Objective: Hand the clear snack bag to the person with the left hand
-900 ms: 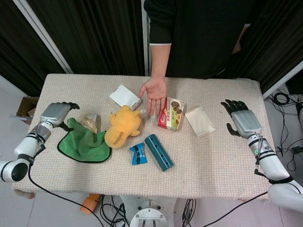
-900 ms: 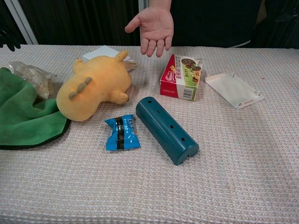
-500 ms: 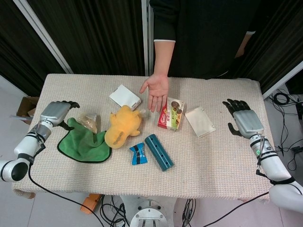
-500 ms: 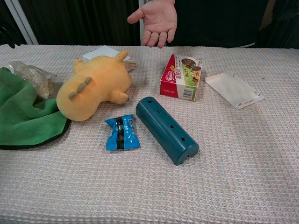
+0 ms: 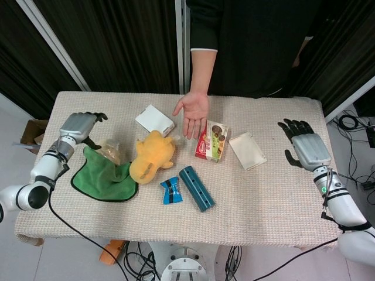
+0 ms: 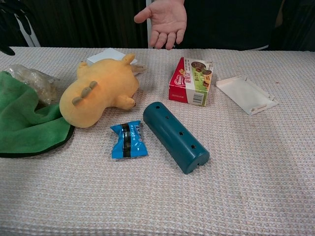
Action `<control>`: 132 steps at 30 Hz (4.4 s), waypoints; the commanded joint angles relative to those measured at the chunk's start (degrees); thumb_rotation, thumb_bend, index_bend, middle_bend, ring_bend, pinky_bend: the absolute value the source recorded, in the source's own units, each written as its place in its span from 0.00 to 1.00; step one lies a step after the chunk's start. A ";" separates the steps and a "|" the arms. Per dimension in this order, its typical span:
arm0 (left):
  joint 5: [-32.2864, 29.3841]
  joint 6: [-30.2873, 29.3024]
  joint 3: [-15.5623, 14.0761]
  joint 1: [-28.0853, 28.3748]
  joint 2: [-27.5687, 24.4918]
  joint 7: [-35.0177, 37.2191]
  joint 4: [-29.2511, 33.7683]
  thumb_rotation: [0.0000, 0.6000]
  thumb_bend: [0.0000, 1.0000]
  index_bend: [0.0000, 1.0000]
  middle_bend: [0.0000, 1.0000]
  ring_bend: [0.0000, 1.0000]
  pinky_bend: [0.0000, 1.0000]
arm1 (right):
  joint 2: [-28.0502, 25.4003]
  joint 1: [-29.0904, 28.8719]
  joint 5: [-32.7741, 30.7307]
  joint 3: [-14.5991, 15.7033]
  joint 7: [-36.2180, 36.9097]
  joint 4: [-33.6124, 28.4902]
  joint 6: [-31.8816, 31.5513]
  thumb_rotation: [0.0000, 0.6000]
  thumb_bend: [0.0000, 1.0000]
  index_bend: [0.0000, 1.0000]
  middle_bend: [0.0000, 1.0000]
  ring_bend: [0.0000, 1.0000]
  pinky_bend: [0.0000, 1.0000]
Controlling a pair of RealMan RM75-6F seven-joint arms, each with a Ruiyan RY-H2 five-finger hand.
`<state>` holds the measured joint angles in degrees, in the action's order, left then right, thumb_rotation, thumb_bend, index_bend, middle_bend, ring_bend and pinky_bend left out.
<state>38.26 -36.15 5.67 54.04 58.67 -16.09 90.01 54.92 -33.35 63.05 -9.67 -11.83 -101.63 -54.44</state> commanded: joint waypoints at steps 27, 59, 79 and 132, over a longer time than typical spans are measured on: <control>-40.47 7.29 -23.29 21.60 15.39 -19.68 -14.27 0.78 0.02 0.16 0.28 0.35 0.29 | -2.66 2.07 2.90 0.59 3.41 0.98 -1.16 1.00 0.44 0.00 0.00 0.00 0.00; -32.72 2.49 -22.04 20.28 14.86 -12.79 -13.41 1.00 0.39 0.71 0.78 0.79 0.69 | -2.35 3.32 4.72 1.16 5.23 2.11 -1.77 1.00 0.44 0.00 0.00 0.00 0.00; -12.75 -16.48 -7.89 16.15 -0.09 -7.25 1.65 1.00 0.39 0.73 0.79 0.80 0.70 | -3.49 4.13 6.02 1.04 5.57 0.91 -2.85 1.00 0.44 0.00 0.00 0.00 0.00; 15.63 -41.91 -1.72 -2.16 -2.98 -17.74 25.18 1.00 0.01 0.04 0.03 0.07 0.19 | -1.61 14.09 13.59 3.45 2.65 5.99 -19.28 1.00 0.38 0.00 0.00 0.00 0.00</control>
<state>43.90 -66.68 10.54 62.54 65.98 -32.07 102.71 51.99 -22.70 74.54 -7.17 -5.55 -96.00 -67.78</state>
